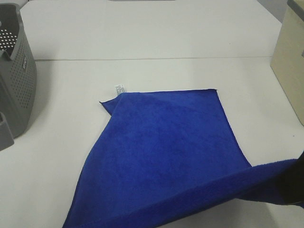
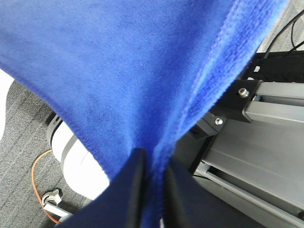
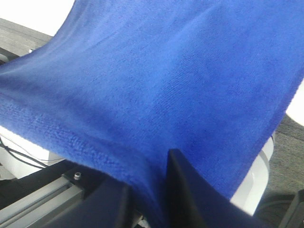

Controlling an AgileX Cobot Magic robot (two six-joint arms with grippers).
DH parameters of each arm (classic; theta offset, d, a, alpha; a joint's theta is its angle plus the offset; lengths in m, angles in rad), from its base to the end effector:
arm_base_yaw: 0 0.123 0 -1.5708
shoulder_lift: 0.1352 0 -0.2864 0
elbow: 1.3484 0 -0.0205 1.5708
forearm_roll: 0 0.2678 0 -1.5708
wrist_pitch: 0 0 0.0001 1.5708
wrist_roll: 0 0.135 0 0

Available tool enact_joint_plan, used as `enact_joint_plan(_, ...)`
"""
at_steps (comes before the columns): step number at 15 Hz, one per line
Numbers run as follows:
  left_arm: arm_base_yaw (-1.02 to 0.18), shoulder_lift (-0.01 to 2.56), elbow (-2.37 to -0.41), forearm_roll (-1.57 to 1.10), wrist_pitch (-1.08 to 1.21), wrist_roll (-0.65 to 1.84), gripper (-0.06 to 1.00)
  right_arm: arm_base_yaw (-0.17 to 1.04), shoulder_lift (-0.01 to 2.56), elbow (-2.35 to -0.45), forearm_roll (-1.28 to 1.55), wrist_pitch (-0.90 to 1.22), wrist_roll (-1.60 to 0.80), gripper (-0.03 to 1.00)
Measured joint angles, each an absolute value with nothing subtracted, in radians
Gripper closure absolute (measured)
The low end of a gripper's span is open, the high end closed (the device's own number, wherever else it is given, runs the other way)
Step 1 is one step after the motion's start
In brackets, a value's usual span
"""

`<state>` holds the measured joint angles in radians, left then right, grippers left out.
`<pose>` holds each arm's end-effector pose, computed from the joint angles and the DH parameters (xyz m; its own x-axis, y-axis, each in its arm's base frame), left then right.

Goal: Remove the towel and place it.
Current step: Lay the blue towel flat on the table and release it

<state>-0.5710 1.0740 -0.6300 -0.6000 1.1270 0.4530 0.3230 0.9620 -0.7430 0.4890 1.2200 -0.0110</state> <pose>0.1107 -0.1530 0.2020 -0.7290 0.6386 -0.2465 0.6664 0.5800 -0.4685 0.1411 0.1100 0.2459 -0.9694 -0.1645 -0.1824 -0.2323 0.8550 0.4637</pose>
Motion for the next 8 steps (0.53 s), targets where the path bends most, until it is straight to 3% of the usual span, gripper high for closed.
enact_joint_plan(1,-0.571,1.074,-0.629,-0.608,1.115,0.453,0.62,0.322,0.961,-0.743,0.496,1.219,-0.011,0.57)
enact_joint_plan(3,-0.571,1.074,-0.629,-0.655,1.111,0.453,0.46,0.322,0.961,-0.743,0.496,1.219,-0.007,0.39)
enact_joint_plan(4,-0.571,1.074,-0.629,-0.655,1.111,0.453,0.46,0.322,0.961,-0.743,0.496,1.219,-0.007,0.39)
enact_joint_plan(5,-0.571,1.074,-0.629,-0.672,1.108,0.452,0.41,0.322,0.961,-0.743,0.496,1.219,0.008,0.28)
enact_joint_plan(8,-0.571,1.072,-0.629,-0.674,1.055,0.434,0.38,0.322,0.961,-0.743,0.457,1.219,0.012,0.23)
